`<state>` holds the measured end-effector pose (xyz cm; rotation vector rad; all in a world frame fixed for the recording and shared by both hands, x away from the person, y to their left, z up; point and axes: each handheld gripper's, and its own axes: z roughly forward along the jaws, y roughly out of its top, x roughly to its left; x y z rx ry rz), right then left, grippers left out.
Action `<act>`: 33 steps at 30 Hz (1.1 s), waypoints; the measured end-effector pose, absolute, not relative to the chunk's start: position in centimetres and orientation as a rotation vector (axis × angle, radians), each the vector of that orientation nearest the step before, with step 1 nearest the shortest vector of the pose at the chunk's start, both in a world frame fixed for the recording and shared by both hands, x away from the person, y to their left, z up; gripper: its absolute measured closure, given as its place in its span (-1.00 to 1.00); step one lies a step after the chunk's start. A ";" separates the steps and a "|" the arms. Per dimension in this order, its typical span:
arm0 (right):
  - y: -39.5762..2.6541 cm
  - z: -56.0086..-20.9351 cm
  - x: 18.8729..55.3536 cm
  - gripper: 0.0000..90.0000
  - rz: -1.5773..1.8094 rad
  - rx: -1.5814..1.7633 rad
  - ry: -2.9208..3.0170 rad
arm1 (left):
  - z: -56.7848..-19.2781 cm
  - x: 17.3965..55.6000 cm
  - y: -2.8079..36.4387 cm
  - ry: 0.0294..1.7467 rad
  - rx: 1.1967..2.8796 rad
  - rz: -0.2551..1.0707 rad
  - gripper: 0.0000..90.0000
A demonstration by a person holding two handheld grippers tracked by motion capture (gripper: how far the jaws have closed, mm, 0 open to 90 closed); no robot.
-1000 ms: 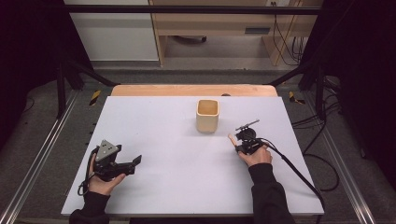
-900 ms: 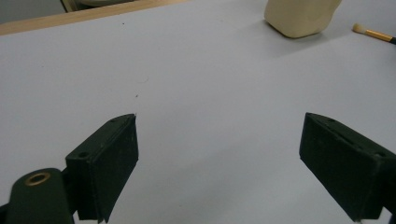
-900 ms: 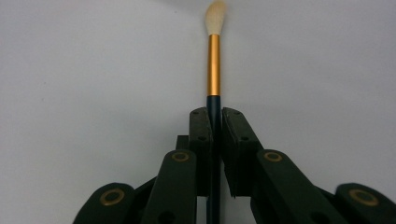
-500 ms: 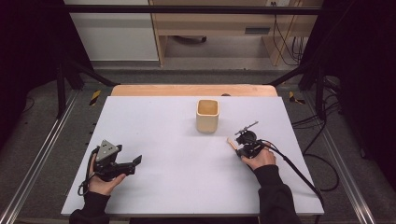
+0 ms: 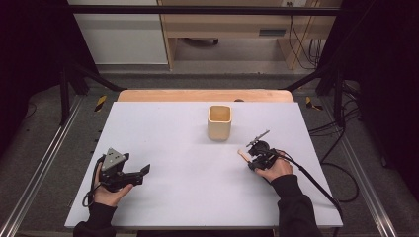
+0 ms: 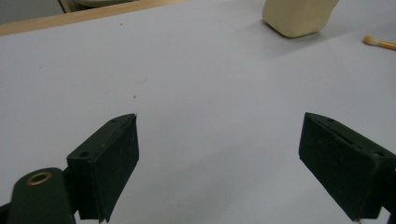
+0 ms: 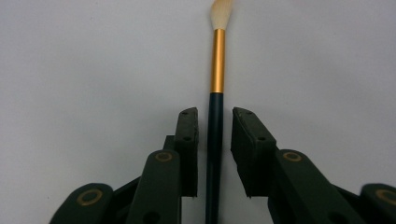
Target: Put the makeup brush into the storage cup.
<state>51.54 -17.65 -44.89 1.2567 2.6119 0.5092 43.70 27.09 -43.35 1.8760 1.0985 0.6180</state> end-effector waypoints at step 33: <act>-17.0 -44.6 52.9 0.75 0.332 1.173 2.753 | -43.5 43.8 26.9 1.093 1.895 0.613 -0.74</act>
